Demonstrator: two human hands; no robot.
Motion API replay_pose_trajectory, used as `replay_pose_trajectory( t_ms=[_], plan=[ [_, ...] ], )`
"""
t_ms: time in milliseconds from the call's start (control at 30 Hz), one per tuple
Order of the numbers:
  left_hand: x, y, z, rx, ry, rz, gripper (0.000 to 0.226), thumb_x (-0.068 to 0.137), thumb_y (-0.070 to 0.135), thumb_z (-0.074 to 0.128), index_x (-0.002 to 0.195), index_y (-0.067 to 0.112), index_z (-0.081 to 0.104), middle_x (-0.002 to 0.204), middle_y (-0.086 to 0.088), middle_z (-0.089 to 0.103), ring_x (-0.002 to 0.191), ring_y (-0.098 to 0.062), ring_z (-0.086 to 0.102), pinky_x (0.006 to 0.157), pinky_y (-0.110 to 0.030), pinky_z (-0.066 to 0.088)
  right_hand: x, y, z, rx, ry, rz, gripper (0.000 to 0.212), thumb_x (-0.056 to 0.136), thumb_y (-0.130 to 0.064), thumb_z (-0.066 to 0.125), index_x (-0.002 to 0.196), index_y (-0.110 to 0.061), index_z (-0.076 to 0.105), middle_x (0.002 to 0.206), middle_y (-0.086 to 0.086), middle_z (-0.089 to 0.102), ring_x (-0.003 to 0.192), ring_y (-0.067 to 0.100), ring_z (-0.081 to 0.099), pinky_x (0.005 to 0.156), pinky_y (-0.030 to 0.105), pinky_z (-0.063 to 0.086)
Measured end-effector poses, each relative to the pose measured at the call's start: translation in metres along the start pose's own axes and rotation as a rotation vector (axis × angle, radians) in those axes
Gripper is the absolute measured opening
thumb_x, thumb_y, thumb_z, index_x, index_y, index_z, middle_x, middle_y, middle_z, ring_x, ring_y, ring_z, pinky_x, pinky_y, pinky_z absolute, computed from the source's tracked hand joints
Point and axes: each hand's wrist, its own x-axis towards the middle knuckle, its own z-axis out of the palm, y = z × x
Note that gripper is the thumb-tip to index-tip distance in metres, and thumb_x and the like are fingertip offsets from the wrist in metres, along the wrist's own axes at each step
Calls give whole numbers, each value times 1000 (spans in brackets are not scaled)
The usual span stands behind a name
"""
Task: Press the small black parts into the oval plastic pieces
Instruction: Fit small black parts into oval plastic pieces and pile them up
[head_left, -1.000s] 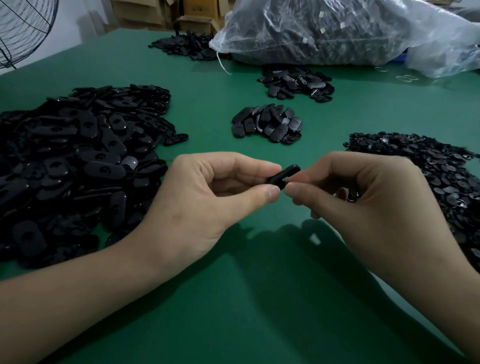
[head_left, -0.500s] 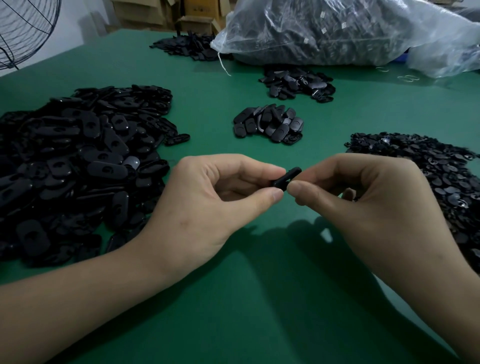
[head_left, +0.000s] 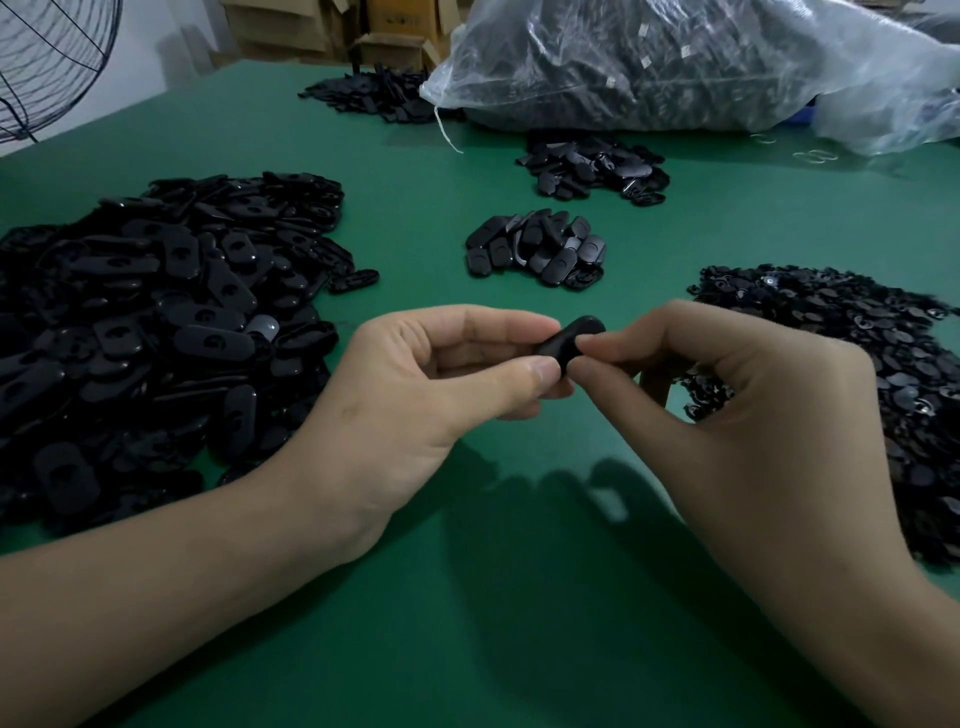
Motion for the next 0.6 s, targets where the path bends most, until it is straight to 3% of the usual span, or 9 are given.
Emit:
replay_pose_trajectory(
  t_ms=[133, 233, 333, 400, 500, 600],
  plan=[
    [2, -1, -2, -60, 18, -37, 19, 69, 13, 77, 87, 14, 81, 92, -8, 80, 84, -16, 77, 74, -23, 60, -2, 1, 1, -58, -24, -81, 5, 87, -31, 74, 89, -28, 78, 72, -16, 67, 65, 8, 62, 72, 42, 51],
    [3, -1, -3, -53, 34, -29, 21, 69, 14, 77, 89, 15, 79, 92, -8, 80, 81, -14, 77, 71, -22, 60, -3, 3, 3, -100, -56, -124, 9, 90, -32, 70, 94, -29, 78, 72, -13, 67, 65, 11, 61, 72, 43, 48],
    [5, -1, -2, 0, 43, -2, 31, 73, 13, 76, 104, 13, 76, 93, -3, 80, 84, -10, 77, 72, -19, 58, -3, 3, 3, -82, -91, -127, 12, 91, -31, 68, 98, -30, 78, 74, -14, 68, 66, 11, 61, 75, 39, 49],
    [5, 0, -1, 37, 51, 42, 29, 78, 7, 75, 107, 12, 76, 93, -2, 80, 84, -11, 77, 75, -18, 58, -2, 3, 3, 78, -101, -28, 11, 91, -27, 69, 97, -31, 77, 73, -13, 70, 68, 11, 64, 71, 26, 49],
    [3, 0, 1, 143, 57, 148, 25, 86, -3, 74, 103, 15, 78, 94, -2, 81, 87, -15, 78, 78, -17, 57, 1, 1, 3, 562, -161, 315, 9, 92, -21, 71, 100, -24, 68, 76, 1, 75, 63, 12, 65, 60, 30, 52],
    [-1, 1, 4, 250, 51, 242, 26, 85, -1, 77, 101, 19, 78, 94, 2, 81, 86, -12, 77, 81, -17, 57, 1, 2, 8, 861, -229, 548, 12, 92, -16, 68, 102, -10, 64, 76, 10, 75, 58, 15, 57, 54, 24, 48]
  ],
)
